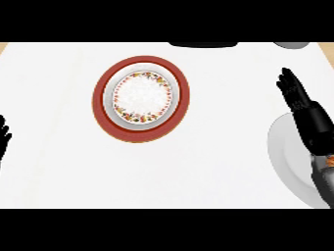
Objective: Pick the croissant from the plate and place it in the plate
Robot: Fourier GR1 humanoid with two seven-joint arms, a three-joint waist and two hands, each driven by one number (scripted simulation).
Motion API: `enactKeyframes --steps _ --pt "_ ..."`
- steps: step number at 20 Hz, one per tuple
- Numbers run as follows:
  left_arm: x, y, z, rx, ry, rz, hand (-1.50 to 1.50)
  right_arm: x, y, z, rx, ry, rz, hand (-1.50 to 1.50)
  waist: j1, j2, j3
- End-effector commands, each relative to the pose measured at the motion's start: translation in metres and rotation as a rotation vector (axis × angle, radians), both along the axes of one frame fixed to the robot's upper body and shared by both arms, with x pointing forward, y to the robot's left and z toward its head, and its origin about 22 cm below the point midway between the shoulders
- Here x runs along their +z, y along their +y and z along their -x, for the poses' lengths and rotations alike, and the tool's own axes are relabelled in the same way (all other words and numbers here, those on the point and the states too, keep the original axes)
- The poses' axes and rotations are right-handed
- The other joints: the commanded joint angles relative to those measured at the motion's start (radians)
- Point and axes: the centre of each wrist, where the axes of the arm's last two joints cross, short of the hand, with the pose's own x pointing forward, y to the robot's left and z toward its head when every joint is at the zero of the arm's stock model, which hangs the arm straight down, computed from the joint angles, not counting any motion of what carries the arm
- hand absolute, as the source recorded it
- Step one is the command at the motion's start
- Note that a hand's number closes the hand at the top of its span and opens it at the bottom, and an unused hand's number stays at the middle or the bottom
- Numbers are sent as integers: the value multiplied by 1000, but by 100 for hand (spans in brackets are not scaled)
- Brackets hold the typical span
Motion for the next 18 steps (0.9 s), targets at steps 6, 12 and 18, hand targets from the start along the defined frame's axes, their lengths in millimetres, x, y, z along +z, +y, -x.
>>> enactKeyframes --steps 6,12,18 --pt "16 -60 -38 -258 -156 100 0 47 -142 6 40 334 129 150 -14 16 23" --pt "11 -69 -41 -270 -104 159 0 22 -221 69 -217 110 323 -150 -29 7 26" --pt "14 -78 -59 -301 -90 155 0 15 -245 90 -1 288 580 -150 4 7 23"
